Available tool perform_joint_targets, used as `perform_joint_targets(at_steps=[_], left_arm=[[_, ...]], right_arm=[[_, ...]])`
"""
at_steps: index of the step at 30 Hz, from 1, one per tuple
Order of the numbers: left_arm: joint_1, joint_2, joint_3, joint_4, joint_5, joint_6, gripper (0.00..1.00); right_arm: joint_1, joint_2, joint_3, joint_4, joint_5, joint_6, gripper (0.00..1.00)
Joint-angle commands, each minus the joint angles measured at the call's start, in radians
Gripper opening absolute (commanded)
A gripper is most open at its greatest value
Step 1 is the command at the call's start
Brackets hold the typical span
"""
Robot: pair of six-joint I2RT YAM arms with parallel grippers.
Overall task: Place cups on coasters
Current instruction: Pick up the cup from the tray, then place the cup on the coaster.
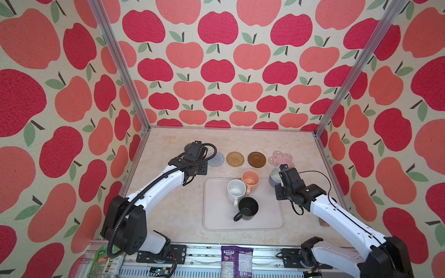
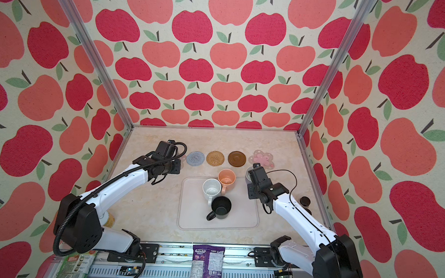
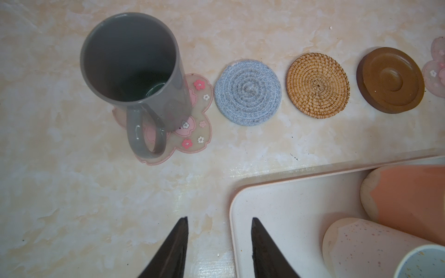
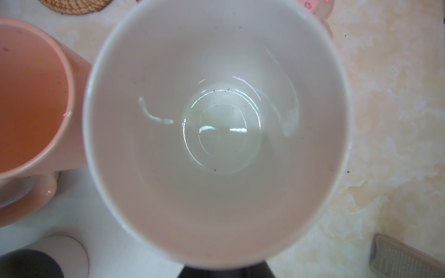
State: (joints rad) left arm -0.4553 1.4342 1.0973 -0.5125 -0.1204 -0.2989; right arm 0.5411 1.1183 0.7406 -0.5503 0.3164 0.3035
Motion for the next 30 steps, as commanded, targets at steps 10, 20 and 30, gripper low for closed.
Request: perform_joint_targets(at_steps=[10,20,30], left_arm=[[-0.002,-0.005,0.048,-0.021,-0.026,-0.004,0.45],[0.000,0.037,0.073,-0.024,-0.009,-0.002,0.45],[0.008,0.089,0.091,-0.024,-0.003,-0.008,0.45]], right_arm=[[-0.171,0.104,0.118,0.220,-0.056,-0.103,0.00],[-0.295,0.215,0.137,0.356,-0.104,-0.136,0.00],[-0.378,0.382,0.213,0.452,-0.169,-0.130,0.00]])
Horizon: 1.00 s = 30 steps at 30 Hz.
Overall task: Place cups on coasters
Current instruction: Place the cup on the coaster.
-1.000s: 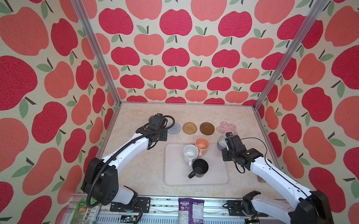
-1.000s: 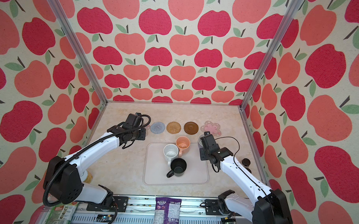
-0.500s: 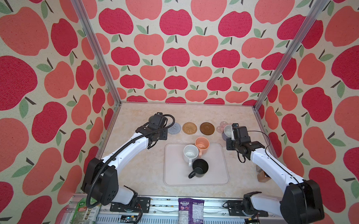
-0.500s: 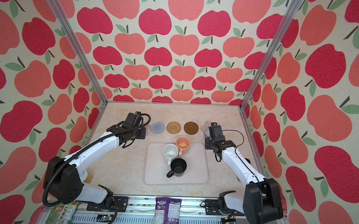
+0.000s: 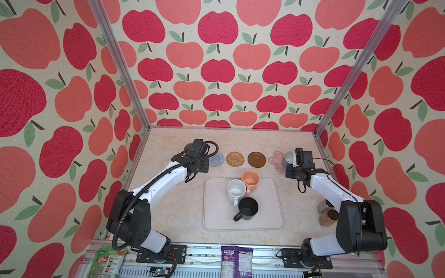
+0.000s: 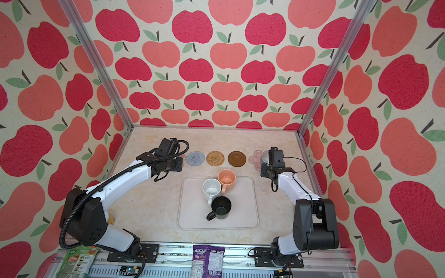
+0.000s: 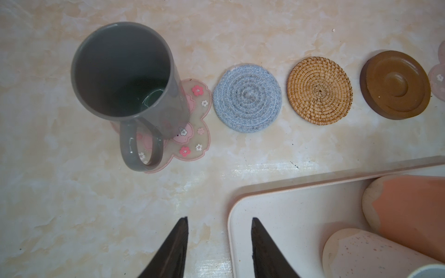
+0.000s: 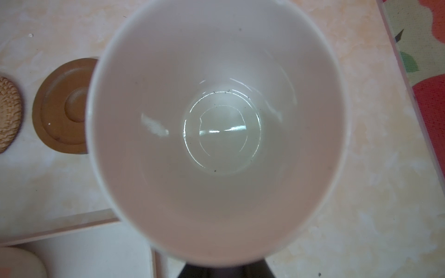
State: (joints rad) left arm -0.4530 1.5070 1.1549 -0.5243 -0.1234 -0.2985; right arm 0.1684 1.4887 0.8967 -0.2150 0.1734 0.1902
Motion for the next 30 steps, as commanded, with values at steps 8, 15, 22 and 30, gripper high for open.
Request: perform_joint_targets(at_steps=[8,15,22,30], left_arm=[[0.004,0.066,0.057,-0.013,0.011,-0.022,0.45],[0.005,0.077,0.066,-0.011,0.012,-0.022,0.45],[0.005,0.085,0.073,-0.019,0.016,-0.025,0.45],[0.004,0.101,0.076,-0.014,0.026,-0.027,0.45]], right_arm=[[-0.015,0.115,0.106,0.181,-0.036,-0.055,0.00],[-0.017,0.159,0.134,0.212,-0.054,-0.108,0.00],[-0.020,0.170,0.150,0.194,-0.061,-0.176,0.00],[-0.056,0.183,0.125,0.221,-0.109,-0.172,0.00]])
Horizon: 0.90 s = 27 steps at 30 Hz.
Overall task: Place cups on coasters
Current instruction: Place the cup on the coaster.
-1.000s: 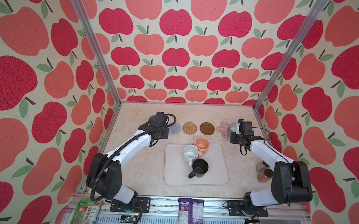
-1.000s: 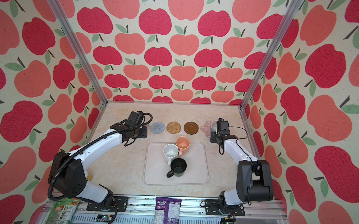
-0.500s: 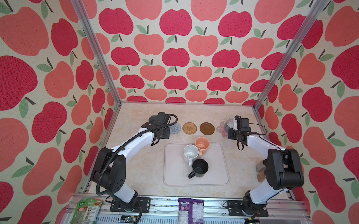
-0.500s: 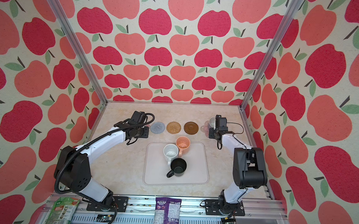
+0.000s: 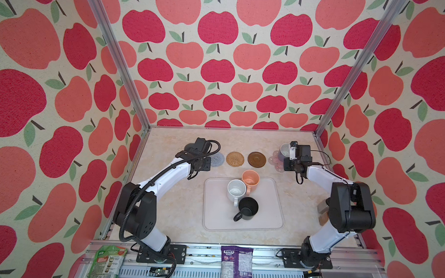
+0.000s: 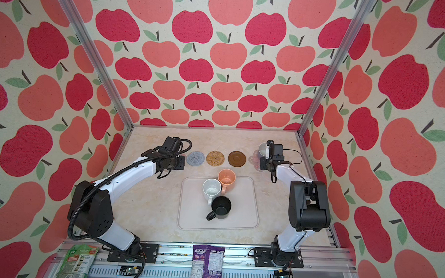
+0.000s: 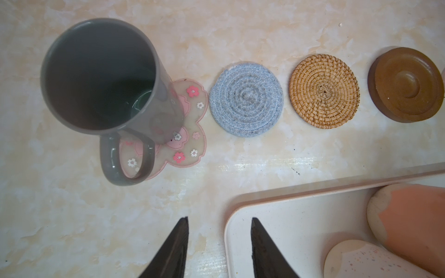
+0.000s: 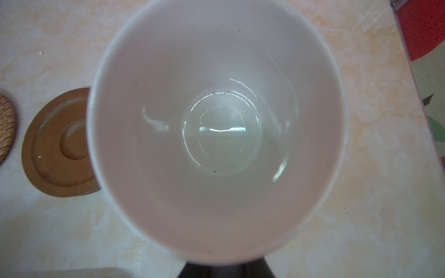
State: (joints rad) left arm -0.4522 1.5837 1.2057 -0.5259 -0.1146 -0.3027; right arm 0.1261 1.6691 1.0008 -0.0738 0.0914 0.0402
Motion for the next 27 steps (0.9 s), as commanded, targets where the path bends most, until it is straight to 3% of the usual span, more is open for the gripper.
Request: perform_joint_targets(at_steps=[1,8,27], left_arm=[[0.003,0.028,0.029,-0.014,0.018,-0.023,0.45],[0.002,0.038,0.044,-0.021,0.018,-0.022,0.45],[-0.009,0.058,0.072,-0.034,0.021,-0.021,0.45]], right_arm=[[-0.014,0.005,0.020,0.084,-0.032,-0.029,0.00],[-0.013,0.005,0.003,0.122,-0.091,-0.043,0.00],[-0.013,0.055,0.056,0.011,-0.036,-0.045,0.00]])
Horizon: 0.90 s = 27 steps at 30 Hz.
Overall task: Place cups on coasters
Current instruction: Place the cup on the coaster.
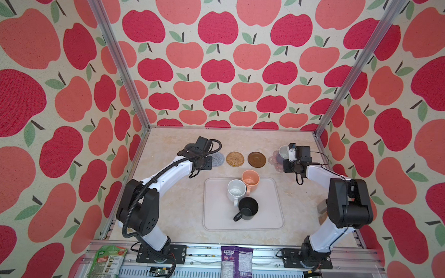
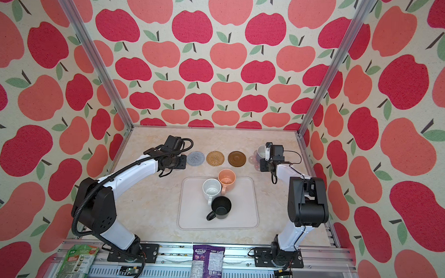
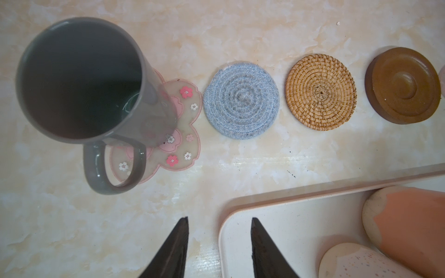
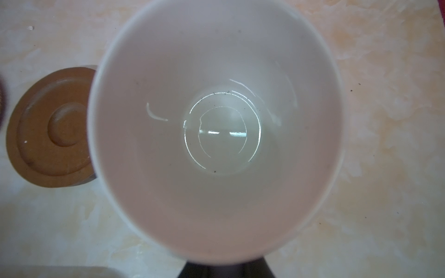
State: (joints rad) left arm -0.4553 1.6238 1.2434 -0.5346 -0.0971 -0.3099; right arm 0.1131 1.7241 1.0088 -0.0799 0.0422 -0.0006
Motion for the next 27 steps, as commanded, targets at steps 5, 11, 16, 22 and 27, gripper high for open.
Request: perform_joint_targets(at_steps=[5,11,16,22,27], left_arm=[[-0.006,0.019,0.036,-0.027,0.000,-0.007,0.45],[-0.006,0.017,0.036,-0.030,-0.001,-0.005,0.45],[-0.006,0.016,0.032,-0.026,-0.001,-0.005,0.45],[-0.006,0.018,0.028,-0.025,0.000,-0.010,0.45],[-0.006,0.017,0.028,-0.025,-0.001,-0.010,0.45]], right_arm=[[0.000,0.003,0.047,0.010,0.016,-0.001,0.00],[0.000,0.007,0.058,0.005,0.021,0.001,0.00],[0.000,0.011,0.071,-0.020,0.025,0.014,0.02],[-0.001,0.022,0.079,-0.045,0.036,0.017,0.06],[-0.001,0.020,0.071,-0.046,0.037,0.021,0.09]])
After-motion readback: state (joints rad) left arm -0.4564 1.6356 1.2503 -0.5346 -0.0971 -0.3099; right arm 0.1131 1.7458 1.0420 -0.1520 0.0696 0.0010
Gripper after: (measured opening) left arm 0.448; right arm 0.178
